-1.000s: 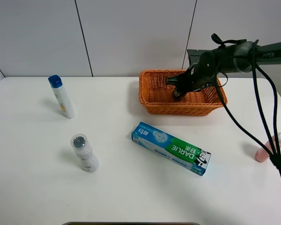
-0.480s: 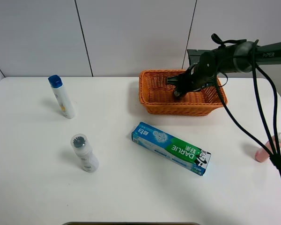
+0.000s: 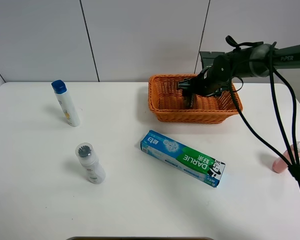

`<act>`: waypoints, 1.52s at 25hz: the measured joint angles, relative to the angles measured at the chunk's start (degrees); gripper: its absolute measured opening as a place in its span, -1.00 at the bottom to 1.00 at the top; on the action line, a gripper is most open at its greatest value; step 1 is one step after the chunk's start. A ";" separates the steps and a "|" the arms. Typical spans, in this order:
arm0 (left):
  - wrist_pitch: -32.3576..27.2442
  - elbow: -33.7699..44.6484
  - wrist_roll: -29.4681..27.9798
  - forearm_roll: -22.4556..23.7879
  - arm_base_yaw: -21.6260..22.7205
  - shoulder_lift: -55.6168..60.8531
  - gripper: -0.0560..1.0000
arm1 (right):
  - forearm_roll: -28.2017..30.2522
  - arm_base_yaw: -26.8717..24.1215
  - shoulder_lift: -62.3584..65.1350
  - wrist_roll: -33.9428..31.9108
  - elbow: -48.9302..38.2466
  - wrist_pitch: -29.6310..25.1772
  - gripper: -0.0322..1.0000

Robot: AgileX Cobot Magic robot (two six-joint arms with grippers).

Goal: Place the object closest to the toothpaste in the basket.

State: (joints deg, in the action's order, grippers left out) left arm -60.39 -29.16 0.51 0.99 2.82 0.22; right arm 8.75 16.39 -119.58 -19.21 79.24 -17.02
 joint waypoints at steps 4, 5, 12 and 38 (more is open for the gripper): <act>0.00 0.00 0.00 0.00 0.00 0.00 0.88 | 0.04 0.00 0.00 -0.66 0.00 0.00 0.91; 0.00 0.00 0.00 0.00 0.00 0.00 0.88 | 0.04 0.00 0.00 -0.66 0.00 0.00 0.94; 0.00 0.00 0.00 0.00 0.00 0.00 0.88 | 0.04 0.00 1.31 -1.02 0.00 -0.97 0.97; 0.00 0.00 0.00 0.00 0.00 0.00 0.88 | 0.04 0.00 43.29 8.53 0.00 -23.98 0.97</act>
State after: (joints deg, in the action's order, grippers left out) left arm -60.39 -29.16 0.51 0.99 2.82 0.22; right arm 8.80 16.39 -76.29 -10.68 79.24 -40.99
